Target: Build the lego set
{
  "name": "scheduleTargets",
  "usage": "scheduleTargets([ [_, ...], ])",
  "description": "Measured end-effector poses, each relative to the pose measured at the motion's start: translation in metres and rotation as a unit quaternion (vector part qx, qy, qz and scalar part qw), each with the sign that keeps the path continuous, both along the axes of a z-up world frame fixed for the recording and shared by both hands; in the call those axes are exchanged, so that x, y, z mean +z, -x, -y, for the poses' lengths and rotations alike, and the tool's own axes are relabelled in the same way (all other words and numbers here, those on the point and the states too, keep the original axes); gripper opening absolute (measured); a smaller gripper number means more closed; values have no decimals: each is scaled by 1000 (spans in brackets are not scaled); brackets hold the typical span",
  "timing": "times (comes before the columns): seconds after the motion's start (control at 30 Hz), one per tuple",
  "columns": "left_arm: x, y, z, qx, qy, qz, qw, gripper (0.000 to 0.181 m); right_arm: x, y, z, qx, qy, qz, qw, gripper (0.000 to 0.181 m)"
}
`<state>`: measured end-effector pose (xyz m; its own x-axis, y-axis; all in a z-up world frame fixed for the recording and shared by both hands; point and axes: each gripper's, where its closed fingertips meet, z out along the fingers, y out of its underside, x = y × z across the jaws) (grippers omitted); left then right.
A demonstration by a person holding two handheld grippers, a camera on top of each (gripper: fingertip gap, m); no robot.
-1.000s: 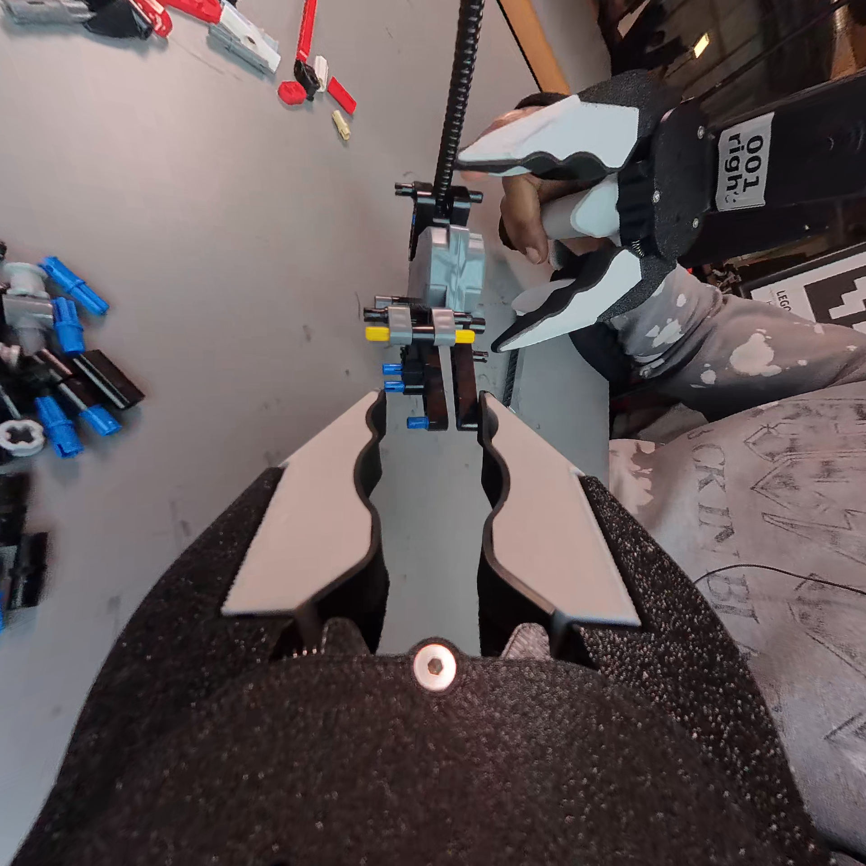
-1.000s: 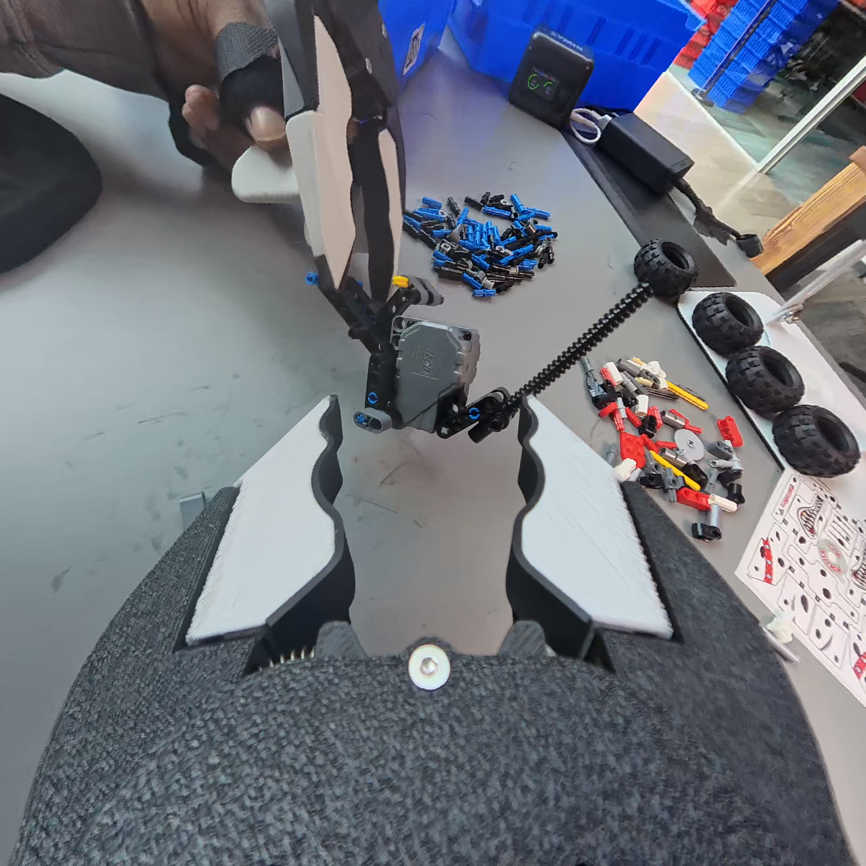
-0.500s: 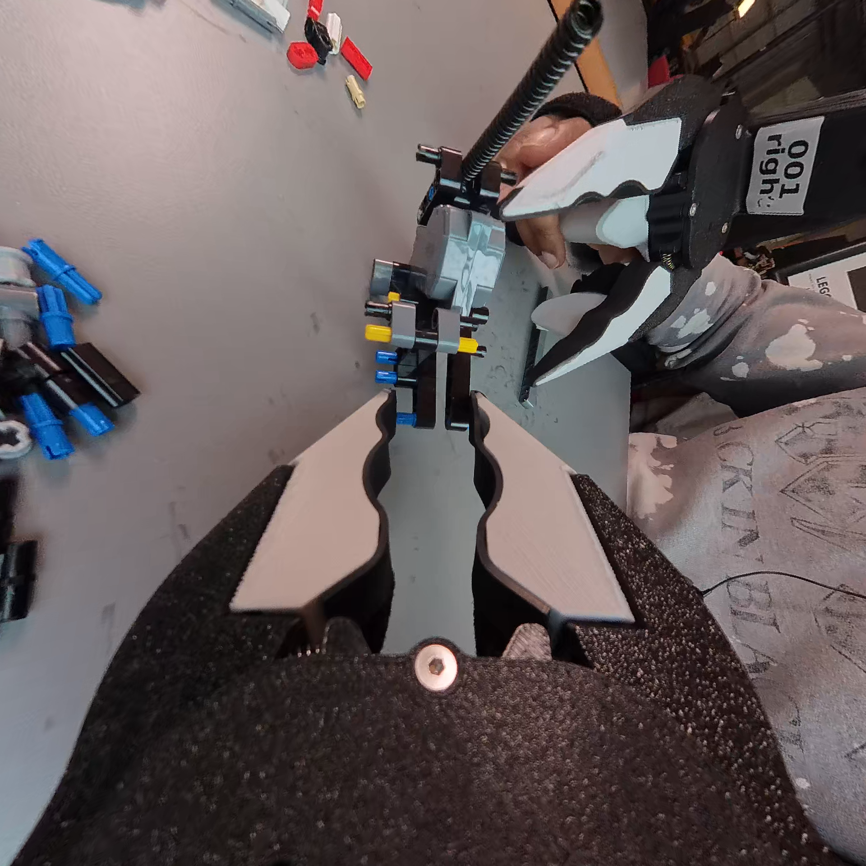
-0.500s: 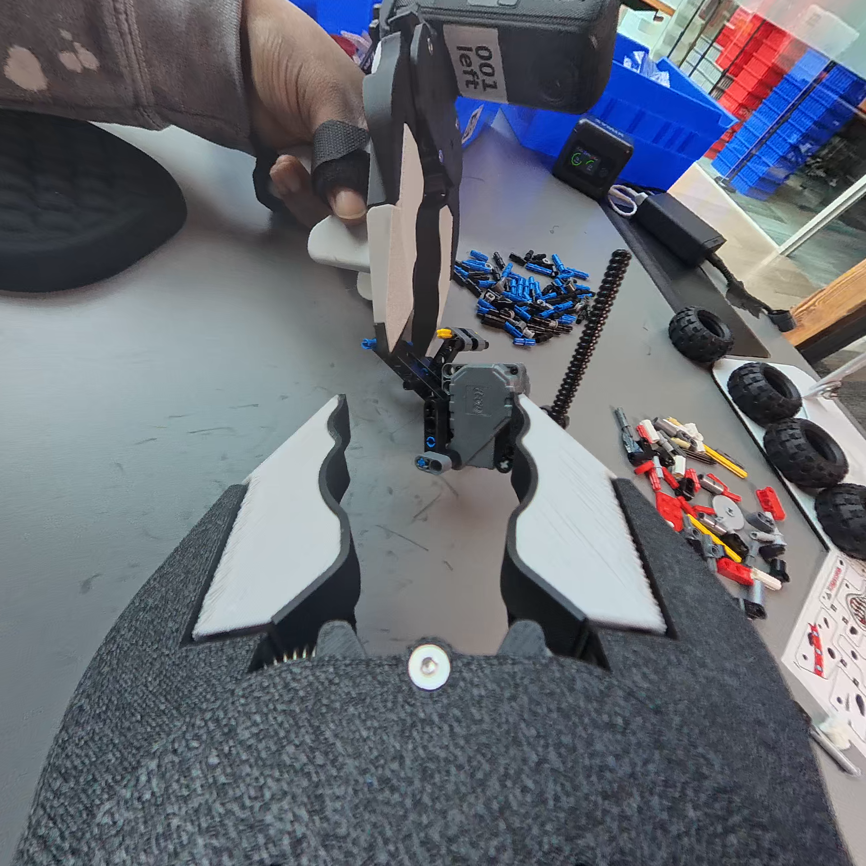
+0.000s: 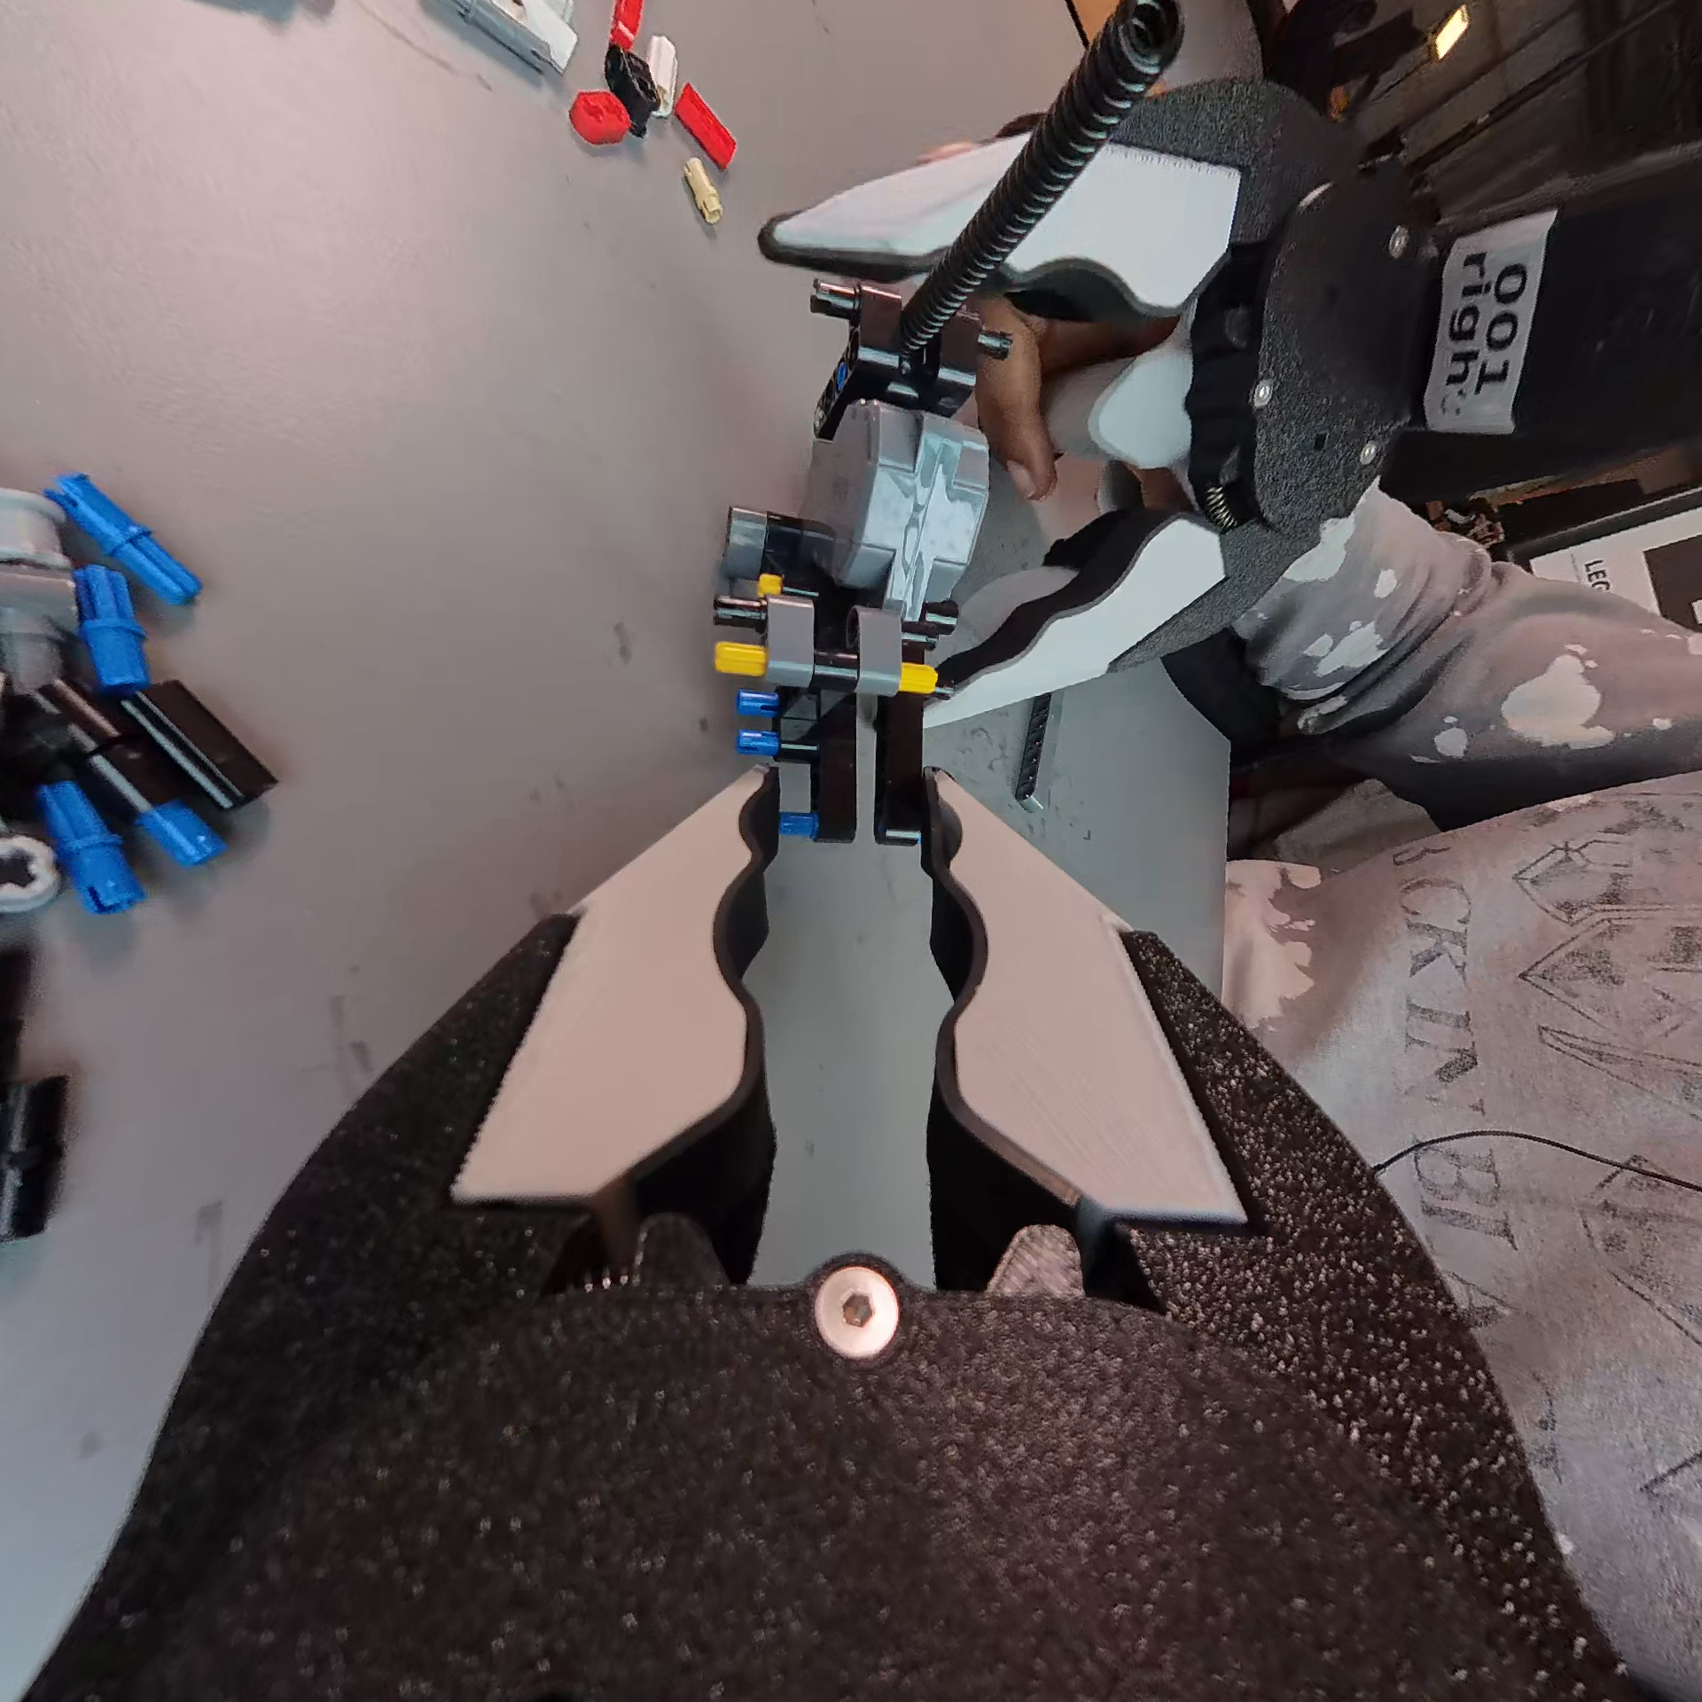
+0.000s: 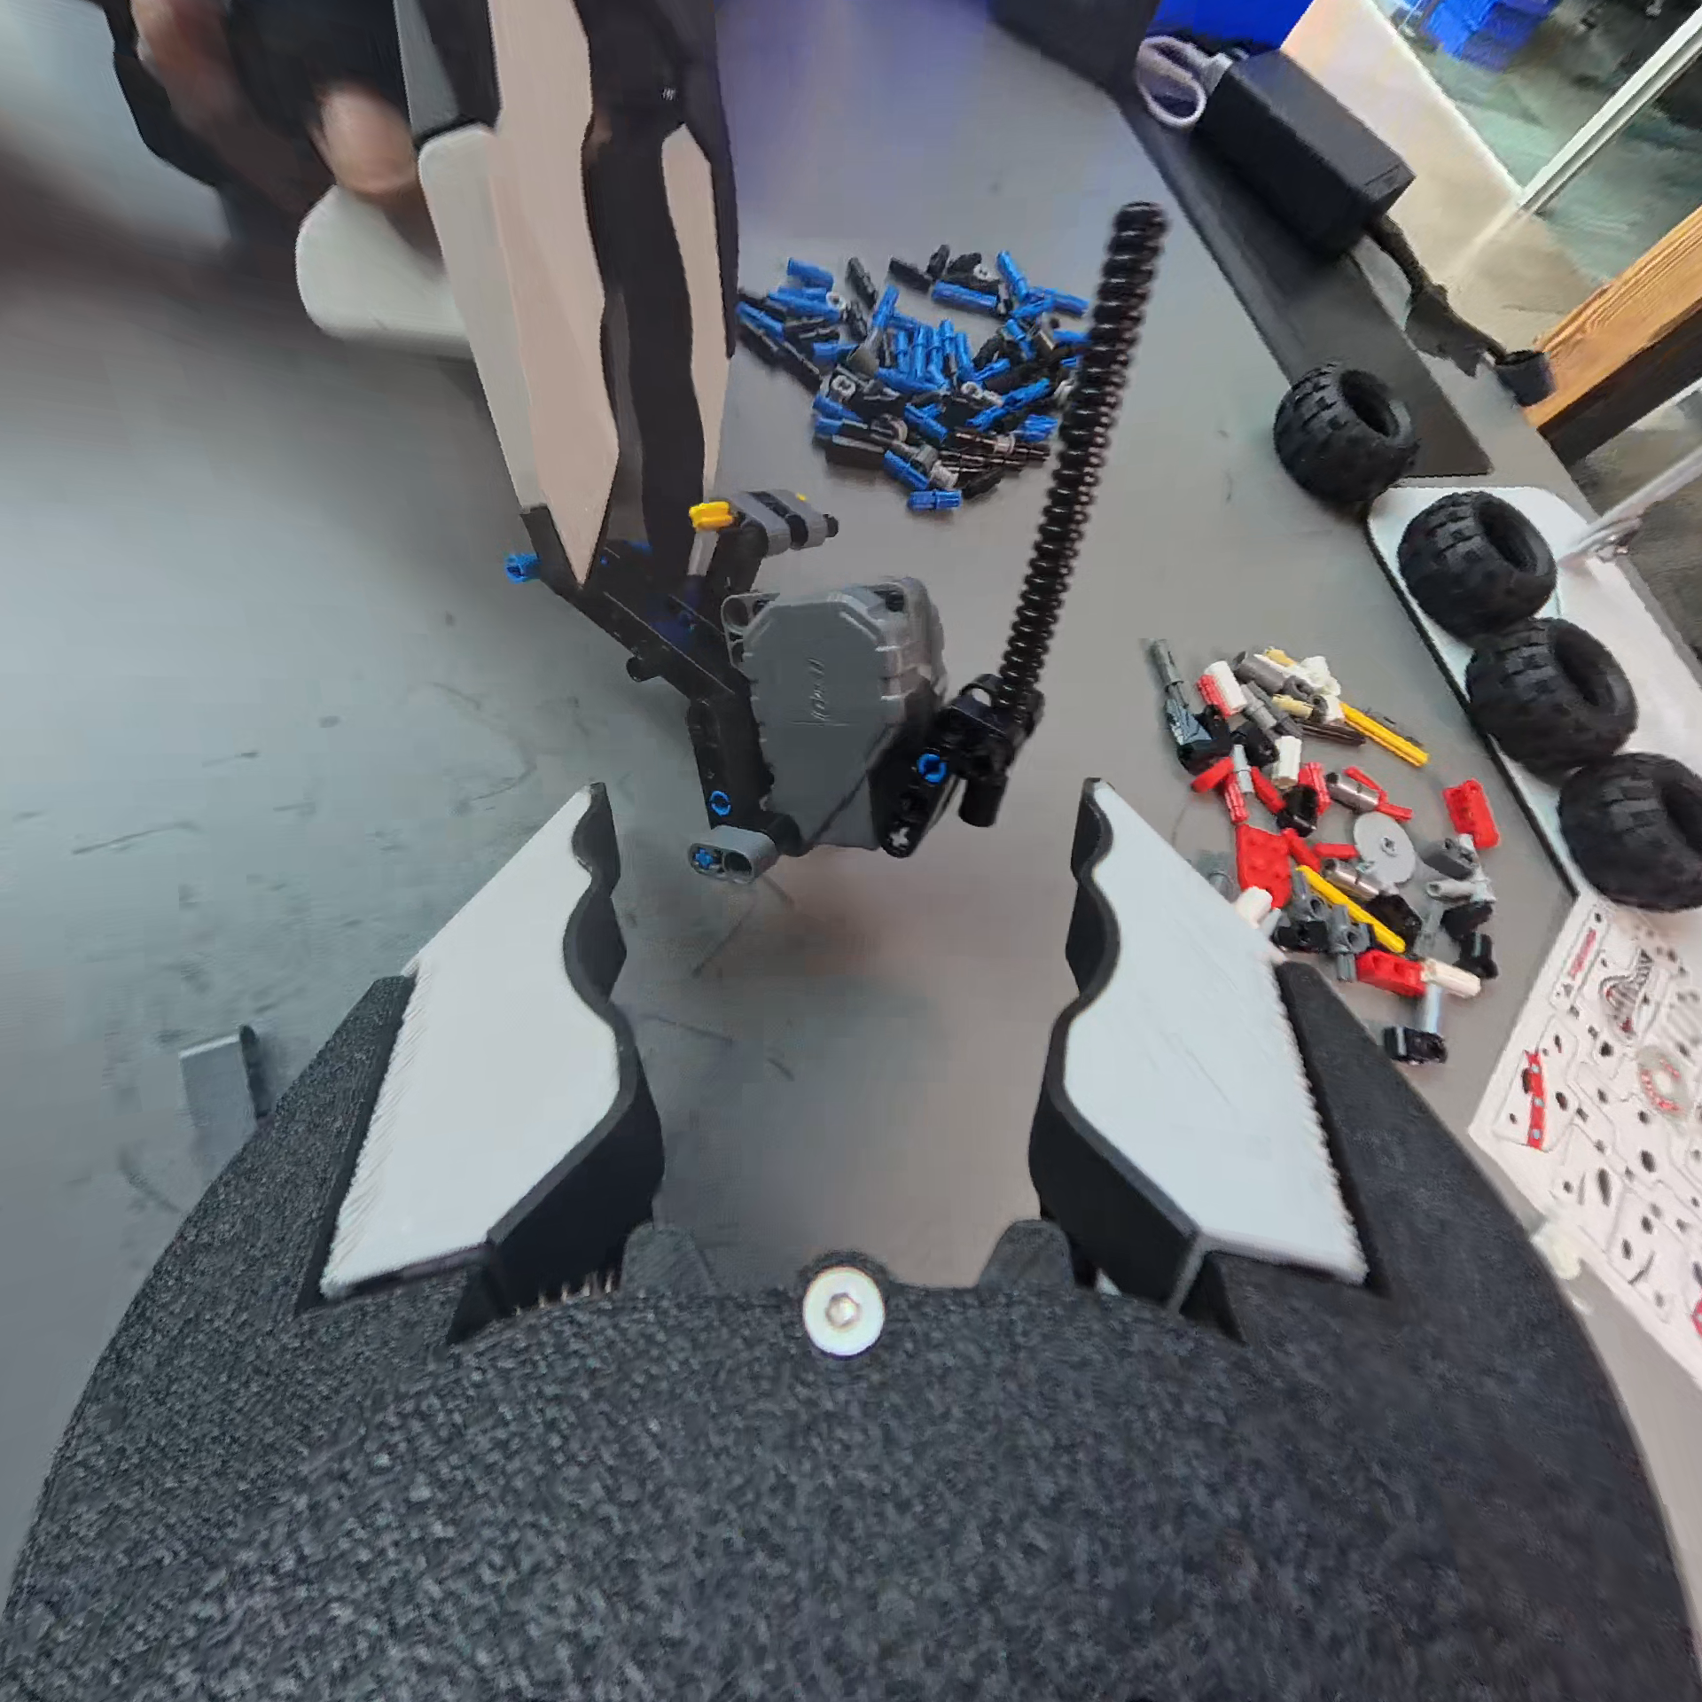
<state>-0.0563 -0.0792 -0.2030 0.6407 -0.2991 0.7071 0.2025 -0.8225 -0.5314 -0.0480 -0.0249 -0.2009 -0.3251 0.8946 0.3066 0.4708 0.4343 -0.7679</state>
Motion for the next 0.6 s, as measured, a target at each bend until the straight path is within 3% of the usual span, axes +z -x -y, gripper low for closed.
scheduleTargets([
  [0.13, 0, -2, 1, -3, 4, 9, 1000, 29, -1, 16, -2, -10, -63, -14, 998, 70],
  [0.37, 6, -5, 0, -2, -17, 16, 1000, 38, 2, 11, -6, -16, -65, -16, 998, 68],
  [0.5, 28, 1, 1, 12, -86, 14, 996, 43, 6, 6, -14, -37, -34, -12, 999, 67],
  [0.6, 39, 6, 2, 28, -147, -38, 988, 43, 12, 4, -21, -58, 5, -8, 998, 68],
])
